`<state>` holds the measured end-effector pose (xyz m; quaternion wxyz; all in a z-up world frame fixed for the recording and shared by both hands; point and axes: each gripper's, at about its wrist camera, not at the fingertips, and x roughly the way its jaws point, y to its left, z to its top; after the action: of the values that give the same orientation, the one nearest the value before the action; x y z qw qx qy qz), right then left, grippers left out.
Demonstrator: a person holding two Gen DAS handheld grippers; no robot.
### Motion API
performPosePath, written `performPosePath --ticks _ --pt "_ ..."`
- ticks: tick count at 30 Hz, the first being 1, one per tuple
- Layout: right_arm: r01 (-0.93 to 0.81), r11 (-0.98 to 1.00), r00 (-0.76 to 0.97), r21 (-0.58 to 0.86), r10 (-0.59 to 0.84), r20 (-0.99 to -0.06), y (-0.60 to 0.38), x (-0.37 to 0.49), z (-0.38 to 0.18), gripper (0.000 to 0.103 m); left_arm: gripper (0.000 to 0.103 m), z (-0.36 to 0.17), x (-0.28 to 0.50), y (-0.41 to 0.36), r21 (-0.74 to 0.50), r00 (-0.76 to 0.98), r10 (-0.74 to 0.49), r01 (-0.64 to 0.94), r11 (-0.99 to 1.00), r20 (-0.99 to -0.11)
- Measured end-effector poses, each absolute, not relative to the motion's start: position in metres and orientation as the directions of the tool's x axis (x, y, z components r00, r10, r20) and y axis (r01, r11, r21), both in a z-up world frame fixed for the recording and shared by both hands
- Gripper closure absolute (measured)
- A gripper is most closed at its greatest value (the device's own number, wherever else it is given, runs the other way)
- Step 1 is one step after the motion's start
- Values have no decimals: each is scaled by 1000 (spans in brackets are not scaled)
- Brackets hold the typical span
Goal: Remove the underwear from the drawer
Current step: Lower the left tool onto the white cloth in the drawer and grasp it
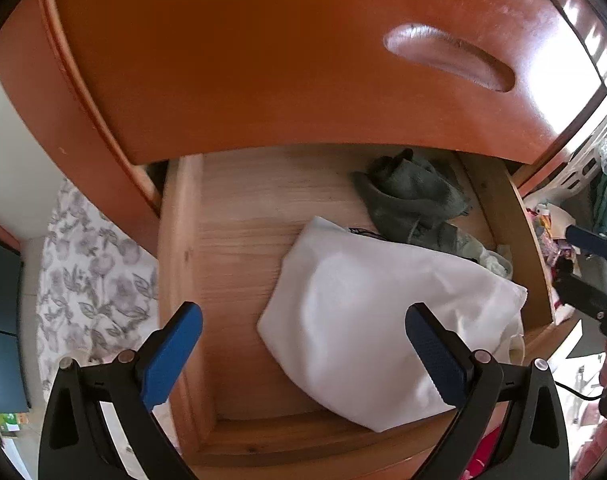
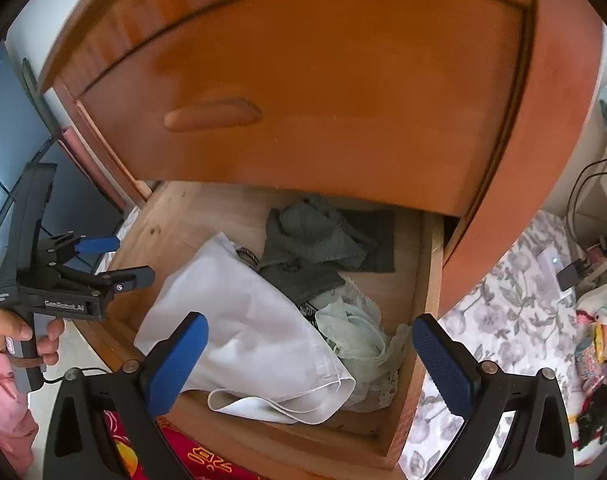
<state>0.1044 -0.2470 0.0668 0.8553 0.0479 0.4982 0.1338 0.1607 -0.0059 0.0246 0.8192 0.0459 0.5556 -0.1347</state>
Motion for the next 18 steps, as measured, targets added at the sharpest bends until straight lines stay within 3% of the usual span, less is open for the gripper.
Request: performPosePath --ticks 18 --pt "-151 964 566 218 265 -781 -281 85 99 0 2 -1 146 -115 -101 194 -221 488 867 -956"
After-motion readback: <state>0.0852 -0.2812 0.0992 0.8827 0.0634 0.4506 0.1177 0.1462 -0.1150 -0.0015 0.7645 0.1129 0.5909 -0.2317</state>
